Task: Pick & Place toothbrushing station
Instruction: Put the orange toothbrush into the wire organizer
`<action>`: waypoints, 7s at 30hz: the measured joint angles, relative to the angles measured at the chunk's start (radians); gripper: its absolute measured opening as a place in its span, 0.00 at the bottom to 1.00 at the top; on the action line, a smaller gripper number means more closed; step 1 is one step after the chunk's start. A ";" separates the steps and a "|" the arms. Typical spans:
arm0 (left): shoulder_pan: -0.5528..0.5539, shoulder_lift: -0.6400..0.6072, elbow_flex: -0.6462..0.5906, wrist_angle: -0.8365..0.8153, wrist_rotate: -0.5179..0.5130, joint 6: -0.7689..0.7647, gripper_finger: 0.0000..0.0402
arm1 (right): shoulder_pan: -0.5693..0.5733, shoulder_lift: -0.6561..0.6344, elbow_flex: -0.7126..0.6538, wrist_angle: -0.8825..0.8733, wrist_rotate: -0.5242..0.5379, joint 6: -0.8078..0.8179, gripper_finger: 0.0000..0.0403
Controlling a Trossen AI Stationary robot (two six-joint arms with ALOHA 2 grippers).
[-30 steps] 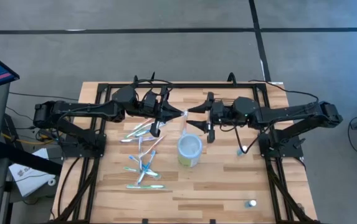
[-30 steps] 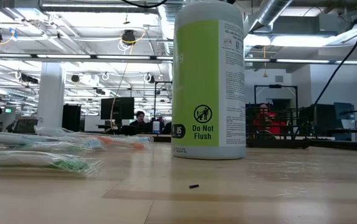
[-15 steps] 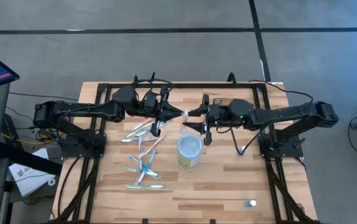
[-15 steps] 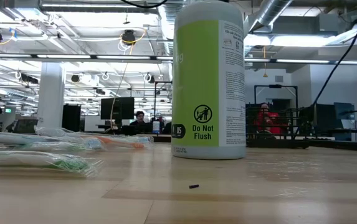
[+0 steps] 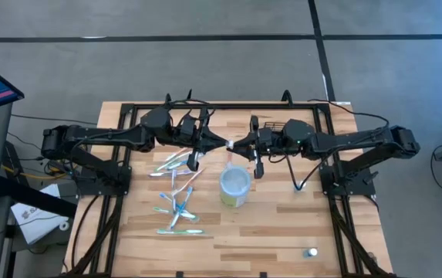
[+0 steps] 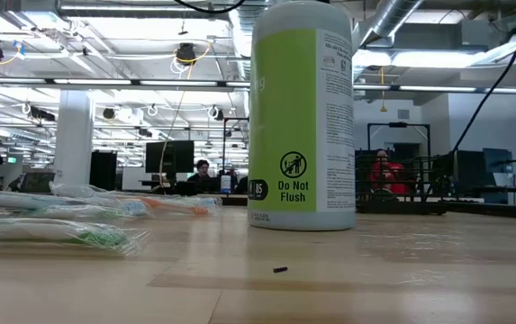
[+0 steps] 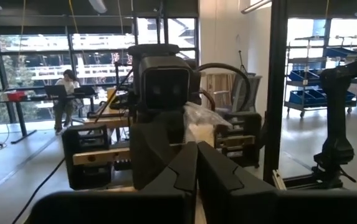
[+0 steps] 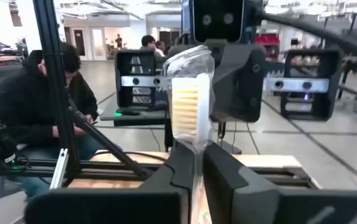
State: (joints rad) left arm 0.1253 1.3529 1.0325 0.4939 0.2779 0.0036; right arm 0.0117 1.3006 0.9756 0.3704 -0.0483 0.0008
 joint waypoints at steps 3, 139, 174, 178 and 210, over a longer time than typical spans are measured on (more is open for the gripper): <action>0.000 0.000 0.000 0.000 -0.004 0.000 0.02 | -0.001 0.000 0.000 -0.008 0.000 0.006 0.02; 0.004 -0.136 -0.195 -0.110 -0.075 -0.034 0.03 | -0.381 -0.902 -0.945 -0.011 0.853 0.000 0.01; 0.004 -0.136 -0.195 -0.111 -0.075 -0.034 0.03 | -0.383 -0.820 -0.964 0.029 0.858 0.071 0.01; 0.004 -0.136 -0.195 -0.111 -0.075 -0.034 0.03 | -0.395 -0.794 -0.965 0.030 0.858 0.083 0.01; 0.004 -0.136 -0.195 -0.112 -0.075 -0.035 0.03 | -0.397 -0.753 -0.964 0.039 0.860 0.073 0.38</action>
State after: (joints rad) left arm 0.1295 1.2167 0.8371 0.3819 0.2028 -0.0309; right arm -0.3856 0.5474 0.0113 0.4091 0.8118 0.0742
